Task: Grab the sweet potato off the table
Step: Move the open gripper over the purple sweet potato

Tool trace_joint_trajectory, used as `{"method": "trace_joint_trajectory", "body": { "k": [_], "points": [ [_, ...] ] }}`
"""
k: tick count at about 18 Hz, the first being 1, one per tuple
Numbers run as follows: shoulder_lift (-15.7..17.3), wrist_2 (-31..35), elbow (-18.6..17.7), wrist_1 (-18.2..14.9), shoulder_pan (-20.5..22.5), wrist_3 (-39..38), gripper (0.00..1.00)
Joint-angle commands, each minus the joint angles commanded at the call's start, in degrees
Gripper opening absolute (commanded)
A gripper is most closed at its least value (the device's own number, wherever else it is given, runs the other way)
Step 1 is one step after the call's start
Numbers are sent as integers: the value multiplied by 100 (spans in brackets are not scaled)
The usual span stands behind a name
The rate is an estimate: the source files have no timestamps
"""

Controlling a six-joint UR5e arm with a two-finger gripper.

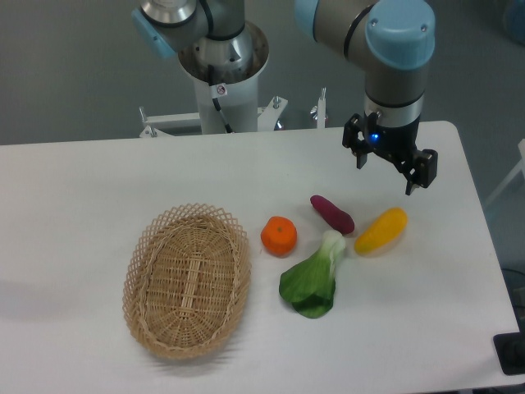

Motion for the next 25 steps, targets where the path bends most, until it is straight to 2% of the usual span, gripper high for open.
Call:
{"method": "trace_joint_trajectory", "body": {
  "k": [8, 12, 16, 19, 22, 25],
  "points": [
    [0, -158, -131, 9, -27, -316, 100],
    [-36, -263, -307, 298, -141, -659, 100],
    [-141, -325, -623, 561, -273, -817, 100],
    [-176, -299, -1026, 869, -317, -827, 100],
    [-176, -255, -1449, 1379, -334, -712, 100],
    [-167, -176, -1739, 1468, -334, -38, 100]
  ]
}}
